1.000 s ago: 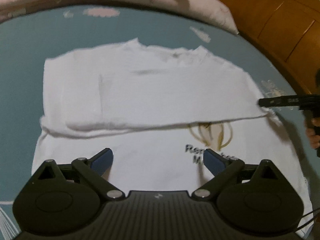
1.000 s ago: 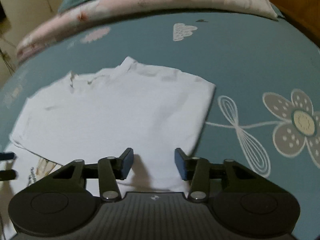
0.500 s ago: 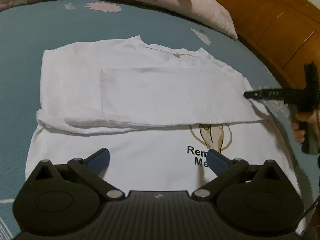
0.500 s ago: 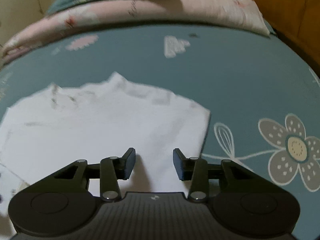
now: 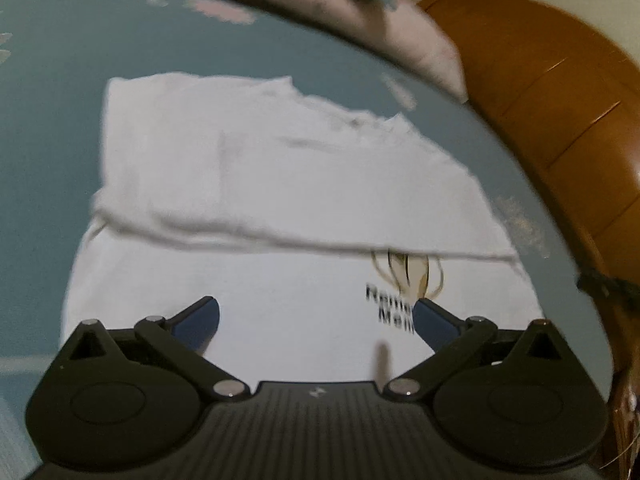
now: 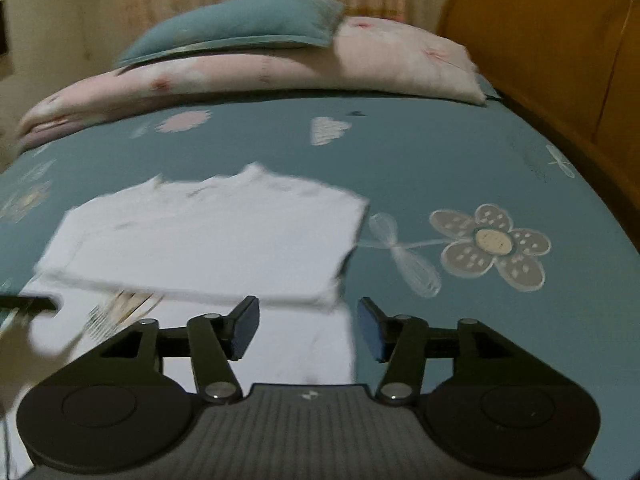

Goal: Fold clothes

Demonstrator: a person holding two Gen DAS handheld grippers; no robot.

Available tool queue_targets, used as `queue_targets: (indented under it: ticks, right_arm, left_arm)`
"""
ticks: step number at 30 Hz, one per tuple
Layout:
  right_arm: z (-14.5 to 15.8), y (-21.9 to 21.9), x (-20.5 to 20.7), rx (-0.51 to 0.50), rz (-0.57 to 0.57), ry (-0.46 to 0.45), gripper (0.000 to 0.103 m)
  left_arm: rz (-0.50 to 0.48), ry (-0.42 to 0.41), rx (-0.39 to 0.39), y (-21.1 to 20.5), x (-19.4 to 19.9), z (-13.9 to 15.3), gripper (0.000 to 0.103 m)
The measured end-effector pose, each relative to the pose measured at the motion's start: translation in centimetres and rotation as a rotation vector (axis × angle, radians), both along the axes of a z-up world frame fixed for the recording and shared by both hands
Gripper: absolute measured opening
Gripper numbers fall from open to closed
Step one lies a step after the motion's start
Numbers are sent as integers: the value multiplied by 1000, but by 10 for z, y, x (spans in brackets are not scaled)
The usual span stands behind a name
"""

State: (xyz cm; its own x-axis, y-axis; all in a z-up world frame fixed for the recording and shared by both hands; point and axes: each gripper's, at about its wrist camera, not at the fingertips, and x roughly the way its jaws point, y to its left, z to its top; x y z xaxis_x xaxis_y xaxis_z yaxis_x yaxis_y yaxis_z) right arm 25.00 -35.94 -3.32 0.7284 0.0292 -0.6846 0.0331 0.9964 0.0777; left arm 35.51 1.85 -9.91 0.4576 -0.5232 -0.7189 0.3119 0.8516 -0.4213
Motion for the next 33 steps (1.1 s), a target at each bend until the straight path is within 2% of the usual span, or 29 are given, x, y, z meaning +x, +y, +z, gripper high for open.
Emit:
queue_targets:
  ticks: [3,6,9,12,14,16,17,20,21,22,24,28,33]
  right_arm:
    - [-4,26,-29,-11,63,2,62]
    - [-17,51,-49,12,119,13,63]
    - [-36,74,-66,0,158,22,64]
    - [-57,88,-83,-28,161,55,65]
    - [-70,89,-96,-29,154,79,65]
    - [-79,86,-110,-19,136,78,71]
    - [-80,83,-118,-8,125,63,78]
    - [-86,76,-135,22,104,43,88]
    - [-88,75,-139,28,103,36,98]
    - [-90,75,-141,30,106,32,103]
    - [-94,76,-143,24,114,24,103]
    - [-96,77,-146,11,95,4,103]
    - [-100,77,-151,10,84,-30,103]
  left_arm:
    - [-61,-14,45,-9,-36,20,102]
    - [-142,-74,134,-29,-86,30,102]
    - [-186,-112,222,-41,-126,22,102]
    - [-182,-128,267,-42,-158,6,102]
    - [-154,-105,267,-34,-170,-3,102]
    - [-135,-134,272,-22,-183,-8,102]
    - [-136,-142,268,-17,-187,-8,102]
    - [-147,-171,259,-6,-198,-9,102]
    - [-152,-182,255,-4,-200,-10,102]
    - [-156,-193,251,-3,-201,-11,102]
    - [-134,-196,217,0,-202,-12,102]
    - [-64,-147,99,13,-194,-10,102]
    - [-97,-188,101,14,-201,-13,102]
